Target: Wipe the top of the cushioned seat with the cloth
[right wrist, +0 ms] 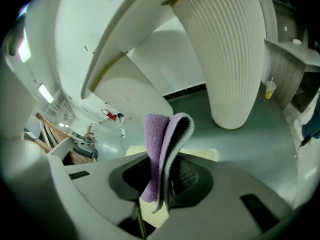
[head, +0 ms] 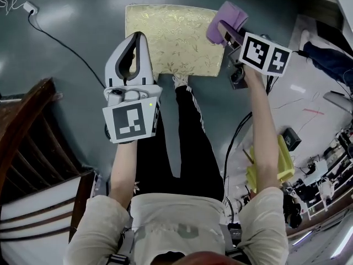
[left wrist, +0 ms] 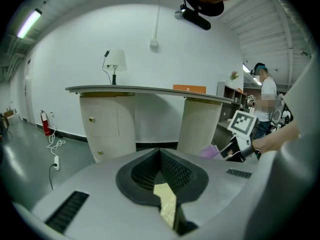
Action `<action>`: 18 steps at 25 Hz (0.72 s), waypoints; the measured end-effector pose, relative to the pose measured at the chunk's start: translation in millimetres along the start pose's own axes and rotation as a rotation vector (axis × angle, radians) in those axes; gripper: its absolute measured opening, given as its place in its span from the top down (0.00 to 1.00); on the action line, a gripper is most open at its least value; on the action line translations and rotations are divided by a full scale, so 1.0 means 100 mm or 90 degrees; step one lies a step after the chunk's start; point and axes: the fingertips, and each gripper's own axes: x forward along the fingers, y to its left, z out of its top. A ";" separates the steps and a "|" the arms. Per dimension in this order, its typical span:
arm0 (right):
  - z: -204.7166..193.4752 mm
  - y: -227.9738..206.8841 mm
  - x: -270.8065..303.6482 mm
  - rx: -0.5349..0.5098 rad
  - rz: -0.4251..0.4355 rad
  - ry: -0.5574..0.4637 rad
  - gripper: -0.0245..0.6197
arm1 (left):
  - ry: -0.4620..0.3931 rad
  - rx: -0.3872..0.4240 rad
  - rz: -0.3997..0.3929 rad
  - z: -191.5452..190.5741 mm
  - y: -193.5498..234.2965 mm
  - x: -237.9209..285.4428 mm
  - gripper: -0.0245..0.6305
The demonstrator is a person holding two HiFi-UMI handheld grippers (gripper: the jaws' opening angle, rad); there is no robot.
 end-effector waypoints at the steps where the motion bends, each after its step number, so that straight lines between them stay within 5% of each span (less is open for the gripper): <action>1: 0.00 0.23 -0.01 -0.001 0.030 -0.009 0.81 | -0.001 0.006 0.010 -0.01 0.06 -0.02 0.95; 8: -0.45 1.46 0.61 -0.052 0.168 0.056 0.81 | -0.007 0.031 0.076 0.00 0.50 -0.24 0.95; 18: -1.28 2.13 1.59 -0.064 0.159 0.170 0.81 | 0.009 0.007 0.116 -0.19 0.97 -0.47 0.95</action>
